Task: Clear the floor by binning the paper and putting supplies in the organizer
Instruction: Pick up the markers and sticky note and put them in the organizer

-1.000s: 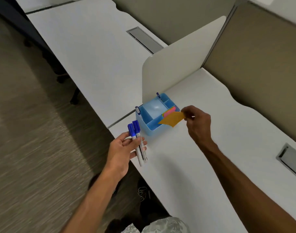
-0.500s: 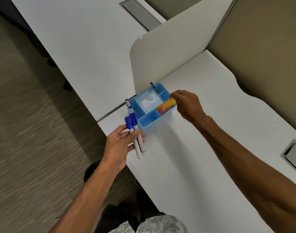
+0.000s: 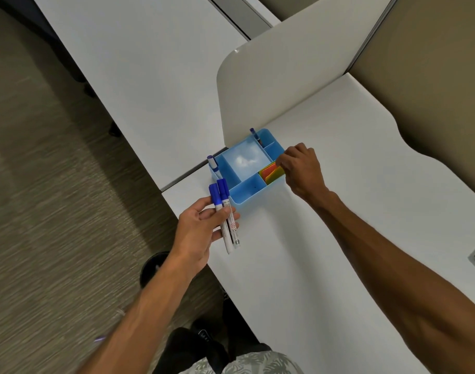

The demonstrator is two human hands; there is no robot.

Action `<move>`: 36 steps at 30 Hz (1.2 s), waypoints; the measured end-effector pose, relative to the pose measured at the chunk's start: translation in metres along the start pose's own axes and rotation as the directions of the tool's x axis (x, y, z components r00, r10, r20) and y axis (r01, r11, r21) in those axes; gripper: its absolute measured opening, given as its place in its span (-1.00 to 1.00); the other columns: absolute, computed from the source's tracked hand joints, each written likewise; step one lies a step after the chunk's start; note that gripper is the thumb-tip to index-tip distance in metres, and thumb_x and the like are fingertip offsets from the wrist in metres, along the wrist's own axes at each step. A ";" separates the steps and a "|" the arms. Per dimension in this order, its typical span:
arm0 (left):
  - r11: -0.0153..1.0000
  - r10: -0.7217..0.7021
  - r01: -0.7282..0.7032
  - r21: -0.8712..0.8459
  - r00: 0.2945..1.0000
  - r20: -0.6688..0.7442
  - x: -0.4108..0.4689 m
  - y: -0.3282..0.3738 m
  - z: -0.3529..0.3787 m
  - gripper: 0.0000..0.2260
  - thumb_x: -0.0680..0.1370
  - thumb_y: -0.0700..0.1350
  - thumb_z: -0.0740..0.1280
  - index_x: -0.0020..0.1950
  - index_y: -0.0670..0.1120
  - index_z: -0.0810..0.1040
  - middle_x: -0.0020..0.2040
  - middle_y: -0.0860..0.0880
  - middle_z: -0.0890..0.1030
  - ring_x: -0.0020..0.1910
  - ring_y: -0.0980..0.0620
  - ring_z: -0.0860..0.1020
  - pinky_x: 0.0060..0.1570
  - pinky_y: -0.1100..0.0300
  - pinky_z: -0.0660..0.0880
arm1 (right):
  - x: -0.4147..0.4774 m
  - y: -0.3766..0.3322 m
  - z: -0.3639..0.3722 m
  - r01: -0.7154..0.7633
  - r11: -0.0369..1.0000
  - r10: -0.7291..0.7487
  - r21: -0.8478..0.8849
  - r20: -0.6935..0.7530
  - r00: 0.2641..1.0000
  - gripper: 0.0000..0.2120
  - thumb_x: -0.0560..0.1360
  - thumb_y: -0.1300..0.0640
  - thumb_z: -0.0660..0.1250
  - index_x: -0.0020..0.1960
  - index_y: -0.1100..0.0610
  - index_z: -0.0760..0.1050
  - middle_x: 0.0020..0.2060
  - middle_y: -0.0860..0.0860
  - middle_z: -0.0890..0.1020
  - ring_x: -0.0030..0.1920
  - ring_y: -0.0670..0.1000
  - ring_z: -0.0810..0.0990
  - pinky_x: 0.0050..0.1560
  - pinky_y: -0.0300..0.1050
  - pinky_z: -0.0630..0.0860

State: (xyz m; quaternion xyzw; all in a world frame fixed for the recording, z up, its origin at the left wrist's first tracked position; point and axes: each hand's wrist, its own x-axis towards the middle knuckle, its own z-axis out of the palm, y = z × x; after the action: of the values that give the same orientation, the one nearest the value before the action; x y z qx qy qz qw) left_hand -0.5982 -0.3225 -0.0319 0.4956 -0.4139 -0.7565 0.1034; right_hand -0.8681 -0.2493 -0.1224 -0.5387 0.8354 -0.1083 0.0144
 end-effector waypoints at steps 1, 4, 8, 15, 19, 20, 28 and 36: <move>1.000 -0.002 0.002 -0.005 1.000 0.002 0.000 0.001 0.000 -0.68 0.55 -0.24 0.41 0.30 -0.10 0.53 0.07 -0.17 0.73 0.02 -0.12 0.73 0.16 -0.14 0.60 | -0.001 0.000 0.001 -0.007 1.000 0.007 0.000 -0.006 1.000 -0.72 0.40 0.13 0.59 0.07 0.13 0.63 0.02 0.13 0.69 0.03 0.17 0.59 0.00 0.08 0.55; 1.000 -0.002 0.002 -0.014 1.000 0.014 0.001 0.002 0.000 -0.68 0.54 -0.24 0.42 0.28 -0.09 0.55 0.10 -0.16 0.72 0.03 -0.11 0.73 0.12 -0.09 0.63 | -0.004 -0.002 0.000 -0.055 0.997 0.055 0.055 -0.004 0.998 -0.71 0.44 0.18 0.55 0.13 0.16 0.62 0.07 0.14 0.68 0.08 0.19 0.58 0.04 0.12 0.55; 1.000 0.012 -0.013 0.027 1.000 0.022 0.002 0.004 0.000 -0.69 0.56 -0.23 0.41 0.29 -0.06 0.56 0.07 -0.12 0.74 0.04 -0.08 0.72 0.14 -0.07 0.62 | -0.004 -0.021 -0.014 -0.197 0.902 0.207 0.383 0.016 0.978 -0.82 0.54 0.20 0.41 0.13 0.13 0.64 0.05 0.06 0.69 0.07 0.04 0.60 0.10 0.04 0.59; 0.983 0.026 -0.028 0.179 1.000 0.009 -0.003 0.008 -0.001 -0.75 0.54 -0.25 0.42 0.22 -0.10 0.64 -0.01 -0.06 0.76 -0.02 0.00 0.73 0.20 -0.08 0.59 | -0.002 -0.090 -0.069 -0.239 0.512 -0.223 0.825 0.397 0.891 -0.72 0.52 -0.01 0.45 0.22 -0.13 0.56 0.08 -0.06 0.69 0.02 -0.01 0.72 0.00 -0.17 0.68; 0.971 0.063 -0.068 0.231 0.998 0.031 -0.007 0.010 -0.003 -0.77 0.54 -0.26 0.43 0.19 -0.10 0.66 -0.04 -0.04 0.76 -0.05 0.01 0.74 0.21 -0.08 0.59 | 0.004 -0.104 -0.081 -0.058 0.694 -0.327 0.717 0.387 0.862 -0.72 0.50 0.03 0.48 0.20 -0.06 0.61 0.06 -0.11 0.67 0.02 -0.15 0.65 0.00 -0.41 0.59; 0.968 0.075 -0.082 0.237 0.996 0.041 -0.007 0.010 -0.004 -0.76 0.53 -0.26 0.43 0.19 -0.10 0.65 -0.05 -0.04 0.76 -0.05 0.01 0.74 0.21 -0.09 0.58 | 0.006 -0.106 -0.083 -0.056 0.701 -0.331 0.711 0.394 0.857 -0.74 0.50 0.06 0.48 0.19 -0.01 0.63 0.03 -0.12 0.66 -0.02 -0.18 0.64 -0.01 -0.42 0.58; 0.796 0.316 -0.274 0.540 0.949 0.016 0.001 0.006 -0.014 -0.49 0.53 0.05 0.44 0.45 0.06 0.40 0.41 0.09 0.50 0.35 0.22 0.41 0.04 0.57 0.40 | 0.031 -0.103 -0.110 -0.016 0.764 -0.267 0.645 0.338 0.902 -0.87 0.47 0.27 0.49 -0.05 0.09 0.62 -0.17 -0.03 0.71 -0.24 -0.08 0.72 -0.12 -0.22 0.69; 0.650 0.389 -0.253 0.717 0.921 -0.028 -0.004 -0.021 -0.035 -0.32 0.56 0.21 0.33 0.60 0.15 0.11 0.61 0.05 0.18 0.57 0.04 0.19 0.43 0.05 0.30 | 0.068 -0.084 -0.089 0.139 0.942 -0.186 0.306 0.128 0.974 -0.88 0.52 0.24 0.45 0.06 0.16 0.64 -0.06 0.09 0.72 -0.18 -0.03 0.60 -0.12 -0.27 0.55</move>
State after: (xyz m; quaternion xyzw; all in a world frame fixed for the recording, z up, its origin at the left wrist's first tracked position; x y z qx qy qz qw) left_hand -0.5615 -0.3255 -0.0503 0.4818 -0.7395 -0.4638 0.0772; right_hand -0.8337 -0.3292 -0.0128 -0.6045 0.7588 -0.1903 0.1505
